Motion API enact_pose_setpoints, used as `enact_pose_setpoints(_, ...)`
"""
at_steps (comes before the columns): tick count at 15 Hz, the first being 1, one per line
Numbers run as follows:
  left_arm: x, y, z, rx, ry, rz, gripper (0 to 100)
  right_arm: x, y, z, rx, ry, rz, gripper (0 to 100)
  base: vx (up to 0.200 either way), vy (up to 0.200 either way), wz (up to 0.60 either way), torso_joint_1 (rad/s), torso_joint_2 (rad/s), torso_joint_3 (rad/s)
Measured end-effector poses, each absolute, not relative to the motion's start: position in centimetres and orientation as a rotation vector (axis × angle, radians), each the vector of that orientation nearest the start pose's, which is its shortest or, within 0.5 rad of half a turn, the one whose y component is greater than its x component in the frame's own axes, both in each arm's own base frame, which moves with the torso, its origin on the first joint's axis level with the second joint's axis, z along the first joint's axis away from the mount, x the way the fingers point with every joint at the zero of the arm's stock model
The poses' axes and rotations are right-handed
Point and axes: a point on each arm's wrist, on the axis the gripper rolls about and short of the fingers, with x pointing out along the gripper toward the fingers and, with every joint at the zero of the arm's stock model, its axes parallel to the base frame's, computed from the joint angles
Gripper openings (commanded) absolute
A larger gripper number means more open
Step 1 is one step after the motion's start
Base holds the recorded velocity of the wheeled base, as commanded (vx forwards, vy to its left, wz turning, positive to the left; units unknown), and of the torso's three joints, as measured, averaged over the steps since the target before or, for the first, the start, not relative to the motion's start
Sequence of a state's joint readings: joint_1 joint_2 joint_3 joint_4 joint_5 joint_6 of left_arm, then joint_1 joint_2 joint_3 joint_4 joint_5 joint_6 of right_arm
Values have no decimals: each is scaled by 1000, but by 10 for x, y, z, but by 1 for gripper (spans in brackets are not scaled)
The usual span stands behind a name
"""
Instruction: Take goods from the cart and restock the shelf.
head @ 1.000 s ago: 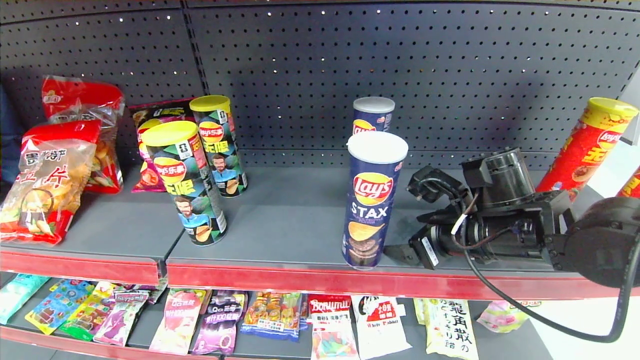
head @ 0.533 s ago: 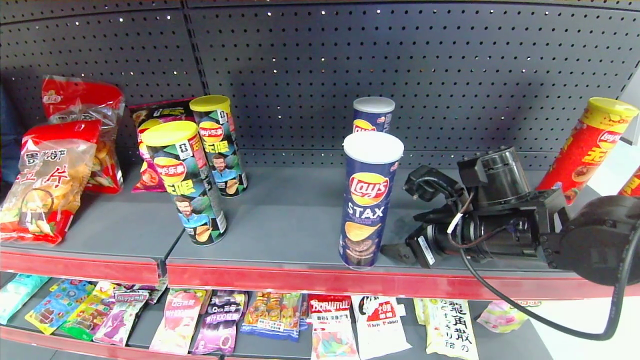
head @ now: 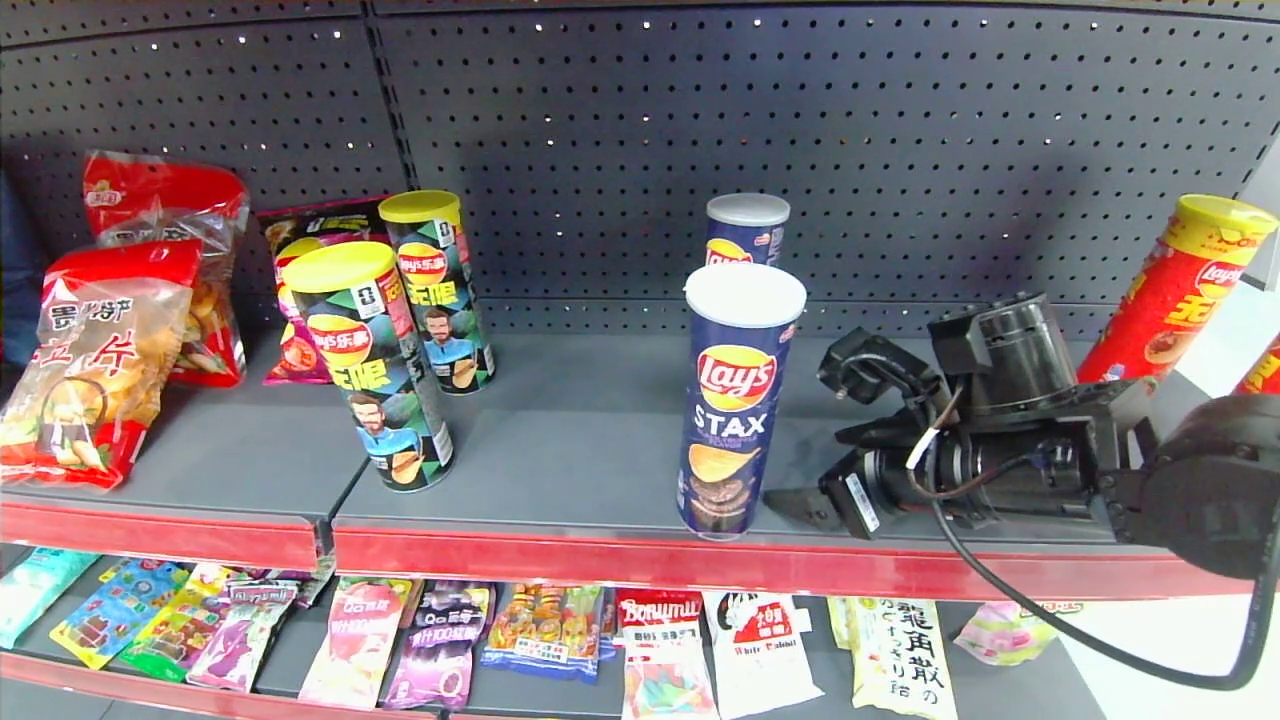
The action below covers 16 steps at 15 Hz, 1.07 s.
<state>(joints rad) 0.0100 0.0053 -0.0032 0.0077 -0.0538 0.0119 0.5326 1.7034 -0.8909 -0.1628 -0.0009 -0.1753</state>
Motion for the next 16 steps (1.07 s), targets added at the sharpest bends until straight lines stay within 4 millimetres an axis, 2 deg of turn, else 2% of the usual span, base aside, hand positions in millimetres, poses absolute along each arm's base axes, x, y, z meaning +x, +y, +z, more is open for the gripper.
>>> enact_pose_setpoints(3,-23,-1,76,12,10,-43,100,237,136,178,-319,534,553,100,0,0,0,0,0,0)
enact_pose_setpoints(6,-23,-1,76,12,10,-43,100,212,121,183,-312,512,552,100,0,0,0,0,0,0)
enact_pose_setpoints(8,-23,-1,76,12,10,-44,100,196,111,181,-312,513,561,100,0,0,0,0,0,0)
enact_pose_setpoints(12,-23,-1,76,12,10,-44,100,167,101,164,-332,557,596,100,0,0,0,0,0,0)
enact_pose_setpoints(16,-23,-1,76,12,10,-43,100,160,102,169,-330,525,618,100,0,0,0,0,0,0)
